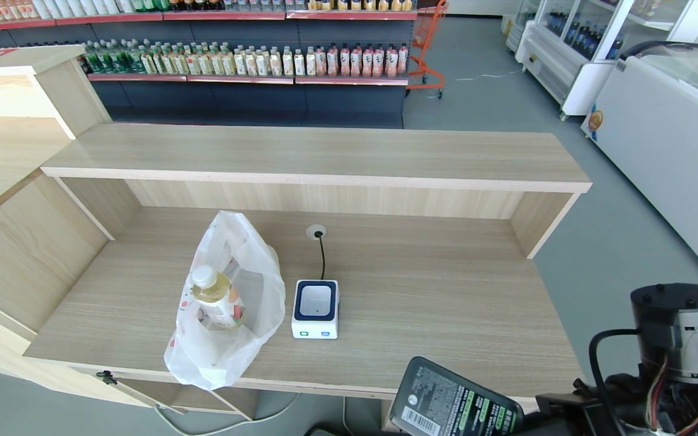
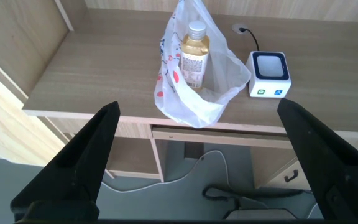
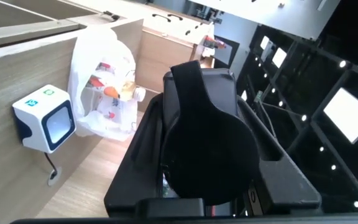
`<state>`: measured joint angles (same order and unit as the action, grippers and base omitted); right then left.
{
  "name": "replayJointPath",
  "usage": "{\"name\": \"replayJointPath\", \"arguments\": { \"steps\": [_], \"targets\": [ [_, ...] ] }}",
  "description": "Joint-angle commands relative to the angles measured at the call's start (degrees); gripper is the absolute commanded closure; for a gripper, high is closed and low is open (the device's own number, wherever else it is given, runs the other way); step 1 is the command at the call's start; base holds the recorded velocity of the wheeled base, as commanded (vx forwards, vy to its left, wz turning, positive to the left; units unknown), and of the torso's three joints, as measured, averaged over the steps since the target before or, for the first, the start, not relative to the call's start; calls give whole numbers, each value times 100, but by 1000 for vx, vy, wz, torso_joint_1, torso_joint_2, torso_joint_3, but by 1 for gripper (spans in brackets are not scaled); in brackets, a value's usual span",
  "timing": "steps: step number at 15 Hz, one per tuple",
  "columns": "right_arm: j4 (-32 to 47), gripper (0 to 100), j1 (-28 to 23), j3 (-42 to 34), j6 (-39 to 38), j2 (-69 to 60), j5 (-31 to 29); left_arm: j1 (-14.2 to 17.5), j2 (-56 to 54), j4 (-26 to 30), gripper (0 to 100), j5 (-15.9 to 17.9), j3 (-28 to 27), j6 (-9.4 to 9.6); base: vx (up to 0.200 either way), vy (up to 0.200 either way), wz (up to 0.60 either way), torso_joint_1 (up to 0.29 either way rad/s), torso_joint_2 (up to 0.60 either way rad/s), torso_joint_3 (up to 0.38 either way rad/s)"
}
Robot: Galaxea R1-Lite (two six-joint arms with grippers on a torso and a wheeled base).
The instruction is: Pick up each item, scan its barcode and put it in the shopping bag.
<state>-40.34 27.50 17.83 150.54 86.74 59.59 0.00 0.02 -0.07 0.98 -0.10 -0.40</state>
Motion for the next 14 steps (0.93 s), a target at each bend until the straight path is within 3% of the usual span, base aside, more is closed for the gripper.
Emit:
{"name": "replayJointPath", "arguments": {
  "steps": [1,3,4,7,8,9,10,14],
  "targets": [
    [0,100,1,-8,-7,1,0,0,-2,-1,0,-1,1,-4,0,0,0,0,0,0],
    [0,100,1,1,-122,-60,0,0,-2,-1,0,-1,1,-4,0,0,0,0,0,0],
    [88,100,-8,45,-535,-122,0,0,-2,-1,0,-1,1,-4,0,0,0,0,0,0],
    [167,100,-351,282,-2943,-456,-53,0,-2,-1,0,-1,1,5,0,0,0,0,0,0],
    [158,100,-957,343,-3822,-676,-140,0,-2,-1,0,-1,1,5,0,0,0,0,0,0],
    [158,100,-1238,361,-4094,-746,-167,0,-2,-1,0,-1,1,-4,0,0,0,0,0,0],
    [334,100,-1933,379,-5272,-851,-167,0,-2,-1,0,-1,1,-4,0,0,0,0,0,0],
    [281,100,-2170,572,-8673,-895,-202,0,-2,-1,0,-1,1,5,0,0,0,0,0,0]
  ]
}}
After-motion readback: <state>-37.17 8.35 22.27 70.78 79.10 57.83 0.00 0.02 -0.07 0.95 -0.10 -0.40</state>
